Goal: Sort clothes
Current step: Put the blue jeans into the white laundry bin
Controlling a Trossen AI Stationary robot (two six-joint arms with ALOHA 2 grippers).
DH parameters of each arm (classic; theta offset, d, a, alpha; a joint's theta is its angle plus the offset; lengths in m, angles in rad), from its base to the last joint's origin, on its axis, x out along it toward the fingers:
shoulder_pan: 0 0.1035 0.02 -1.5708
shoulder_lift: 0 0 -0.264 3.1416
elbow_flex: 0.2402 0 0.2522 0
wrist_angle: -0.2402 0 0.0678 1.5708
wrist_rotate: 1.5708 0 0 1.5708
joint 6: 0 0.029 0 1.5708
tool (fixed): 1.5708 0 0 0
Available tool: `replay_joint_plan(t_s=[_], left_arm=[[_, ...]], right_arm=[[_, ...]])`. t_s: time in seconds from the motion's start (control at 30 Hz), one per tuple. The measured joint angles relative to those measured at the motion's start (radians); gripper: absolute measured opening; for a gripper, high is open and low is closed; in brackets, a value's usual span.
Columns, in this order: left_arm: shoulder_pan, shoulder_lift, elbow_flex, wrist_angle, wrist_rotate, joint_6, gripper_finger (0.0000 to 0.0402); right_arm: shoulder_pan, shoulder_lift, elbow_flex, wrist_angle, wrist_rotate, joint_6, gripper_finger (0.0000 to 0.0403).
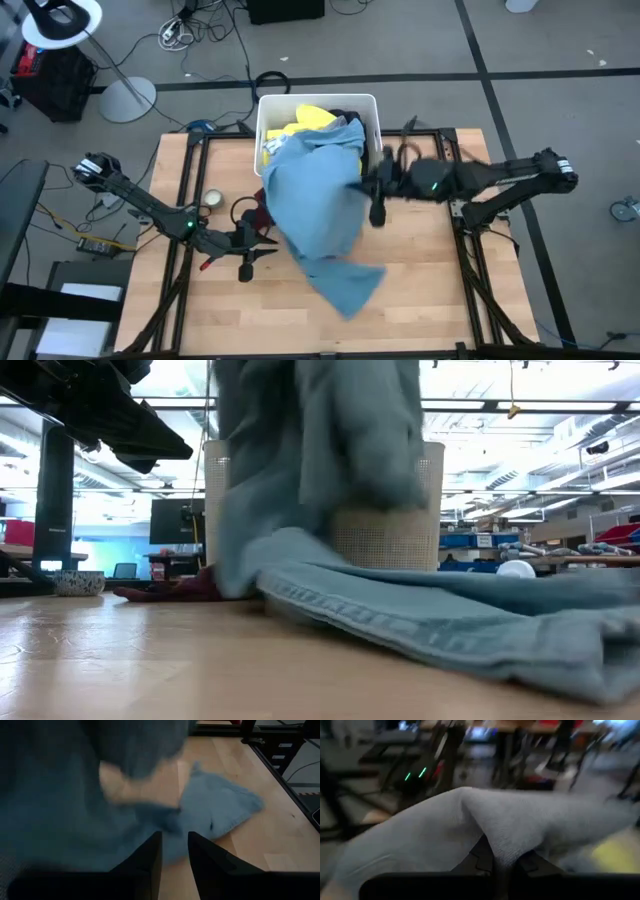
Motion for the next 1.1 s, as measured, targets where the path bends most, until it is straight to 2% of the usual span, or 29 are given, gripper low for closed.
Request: replay_joint_plan(t_s=[0.27, 0.47, 0.6, 0.73, 0.97, 1.1], left_arm=[[0.000, 0.000, 0.000, -0.001, 0.000, 0.000, 0.0099], [0.000, 0.000, 0.000, -0.002, 0.000, 0.000, 0.0099], [0.000, 0.000, 0.000, -0.002, 0.000, 0.008, 0.0099], [0.000, 0.000, 0.000, -0.001, -0.030, 0.046, 0.0099], [0.001, 0.000, 0.000, 0.015, -0.232, 0.124, 0.0099], [0.001, 0.000, 0.000, 0.045, -0.305, 0.195, 0.0099]], right_arm=[[-0.179, 0.073, 0.288, -0.024, -0.006, -0.232, 0.0018], [-0.336, 0.256, 0.547, -0.022, -0.163, -0.351, 0.0018], [-0.424, 0.388, 0.694, -0.023, -0.190, -0.403, 0.0017], [-0.481, 0.474, 0.732, -0.043, -0.197, -0.412, 0.0017], [-0.546, 0.605, 0.731, -0.295, -0.153, -0.364, 0.0017], [-0.562, 0.688, 0.731, -0.409, -0.270, -0.304, 0.0017]])
